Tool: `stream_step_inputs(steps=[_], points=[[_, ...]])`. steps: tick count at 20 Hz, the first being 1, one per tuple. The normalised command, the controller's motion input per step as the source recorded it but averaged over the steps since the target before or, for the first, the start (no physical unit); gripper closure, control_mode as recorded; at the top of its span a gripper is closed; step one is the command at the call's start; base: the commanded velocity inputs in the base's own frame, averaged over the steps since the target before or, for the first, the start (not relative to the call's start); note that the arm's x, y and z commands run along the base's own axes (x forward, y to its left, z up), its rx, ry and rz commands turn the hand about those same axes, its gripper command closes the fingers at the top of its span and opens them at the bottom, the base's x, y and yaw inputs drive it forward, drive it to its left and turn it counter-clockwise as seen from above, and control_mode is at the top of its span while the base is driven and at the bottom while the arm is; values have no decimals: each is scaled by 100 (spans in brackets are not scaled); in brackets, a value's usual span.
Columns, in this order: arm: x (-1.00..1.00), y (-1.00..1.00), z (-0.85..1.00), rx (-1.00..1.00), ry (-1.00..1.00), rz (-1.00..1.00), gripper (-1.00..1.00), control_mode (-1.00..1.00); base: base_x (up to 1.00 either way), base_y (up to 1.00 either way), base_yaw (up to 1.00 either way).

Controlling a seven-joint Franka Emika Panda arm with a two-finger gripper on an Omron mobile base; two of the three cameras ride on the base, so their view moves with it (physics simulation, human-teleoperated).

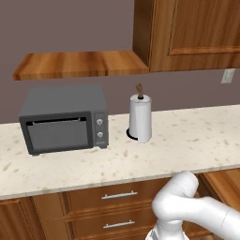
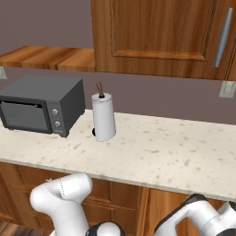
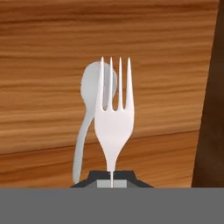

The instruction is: Organize the utensils by type. Pick up the wooden spoons from the counter and place them in the open cabinet. Then pick up the metallic utensils from the counter and place them in the open drawer.

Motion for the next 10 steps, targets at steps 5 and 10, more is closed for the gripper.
stream_step_inputs(steps=[5, 10], points=[[-3, 17, -23, 0, 0, -16, 100, -100, 0, 0, 0], [0, 22, -23, 0, 1, -12, 100, -100, 0, 0, 0]])
